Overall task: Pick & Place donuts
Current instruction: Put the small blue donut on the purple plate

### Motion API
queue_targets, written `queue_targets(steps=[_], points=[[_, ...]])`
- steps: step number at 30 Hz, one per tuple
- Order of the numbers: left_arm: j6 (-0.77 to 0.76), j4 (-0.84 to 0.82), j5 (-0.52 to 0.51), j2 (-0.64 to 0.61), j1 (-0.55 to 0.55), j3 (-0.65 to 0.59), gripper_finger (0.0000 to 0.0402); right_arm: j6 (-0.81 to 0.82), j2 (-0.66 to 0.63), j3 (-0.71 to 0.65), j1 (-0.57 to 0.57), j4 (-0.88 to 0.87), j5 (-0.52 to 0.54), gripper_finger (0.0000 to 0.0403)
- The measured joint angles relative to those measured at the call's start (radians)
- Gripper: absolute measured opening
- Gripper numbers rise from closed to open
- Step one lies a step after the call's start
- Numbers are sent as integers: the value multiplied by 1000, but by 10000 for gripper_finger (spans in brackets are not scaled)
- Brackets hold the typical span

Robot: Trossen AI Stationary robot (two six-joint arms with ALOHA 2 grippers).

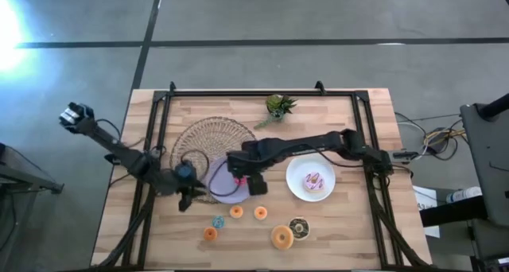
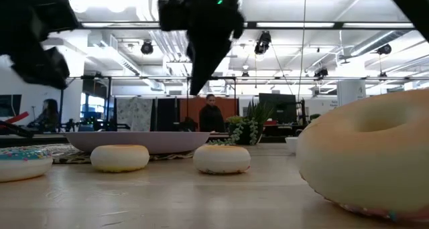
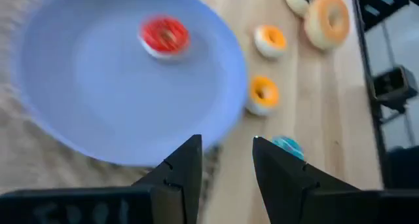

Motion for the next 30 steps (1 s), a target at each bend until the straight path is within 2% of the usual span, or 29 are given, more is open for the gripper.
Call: queue_targets(steps=[3, 6, 9, 13, 15, 21, 30], points=[[-108, 59, -7, 128, -56, 19, 108, 56, -78, -136, 26, 66, 8, 203], [-152, 55, -11, 270, -102, 104, 102, 103, -167, -281, 66, 164, 13, 203], [-110, 2, -9, 410, -145, 233, 91, 175, -258, -401, 117, 243, 44, 203], [-59, -142, -8, 575, -178, 398, 77, 262, -354, -537, 175, 307, 152, 203], [-56, -154, -9, 638, -184, 455, 75, 300, -399, -589, 196, 331, 184, 203], [-79, -176, -38, 765, -184, 559, 83, 405, -454, -693, 242, 340, 198, 203], [-172, -226, -24, 869, -176, 618, 122, 428, -457, -739, 321, 374, 242, 203]])
